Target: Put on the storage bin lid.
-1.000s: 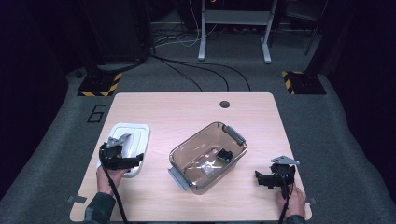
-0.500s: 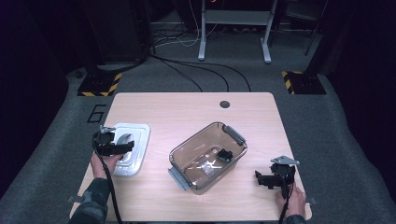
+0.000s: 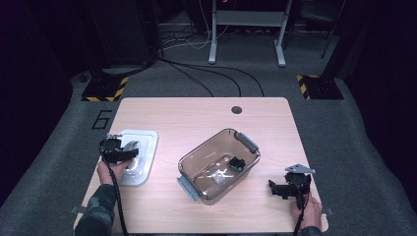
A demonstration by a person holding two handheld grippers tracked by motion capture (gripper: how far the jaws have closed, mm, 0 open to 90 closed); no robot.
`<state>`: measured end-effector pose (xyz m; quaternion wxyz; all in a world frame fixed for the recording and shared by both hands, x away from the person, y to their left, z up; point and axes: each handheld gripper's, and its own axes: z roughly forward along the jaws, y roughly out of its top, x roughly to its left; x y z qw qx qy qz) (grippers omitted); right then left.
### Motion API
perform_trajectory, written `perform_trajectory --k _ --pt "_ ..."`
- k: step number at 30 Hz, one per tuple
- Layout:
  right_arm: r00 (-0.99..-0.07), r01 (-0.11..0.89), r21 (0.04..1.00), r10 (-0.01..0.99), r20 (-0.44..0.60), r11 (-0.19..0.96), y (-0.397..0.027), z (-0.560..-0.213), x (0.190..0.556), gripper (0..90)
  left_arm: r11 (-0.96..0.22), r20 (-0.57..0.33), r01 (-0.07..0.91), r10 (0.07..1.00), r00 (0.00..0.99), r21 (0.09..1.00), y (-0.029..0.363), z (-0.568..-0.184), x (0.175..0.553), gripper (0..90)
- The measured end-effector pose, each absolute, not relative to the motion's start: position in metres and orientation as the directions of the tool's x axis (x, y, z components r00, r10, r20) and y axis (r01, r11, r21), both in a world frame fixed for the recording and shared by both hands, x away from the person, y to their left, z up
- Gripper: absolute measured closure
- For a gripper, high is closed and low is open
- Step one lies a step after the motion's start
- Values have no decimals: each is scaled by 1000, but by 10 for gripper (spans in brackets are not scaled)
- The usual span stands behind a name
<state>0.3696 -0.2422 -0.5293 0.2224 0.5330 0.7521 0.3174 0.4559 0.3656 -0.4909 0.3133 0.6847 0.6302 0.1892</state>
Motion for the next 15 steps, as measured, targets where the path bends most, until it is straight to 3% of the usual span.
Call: perform_trajectory --k 3,15 --pt "-332 660 715 943 3 230 -242 -529 370 0 27 -150 732 983 103 681 371 -492 453 644" --pt "-332 660 715 943 4 230 -242 -529 370 0 2 -160 715 975 153 699 372 -487 443 671"
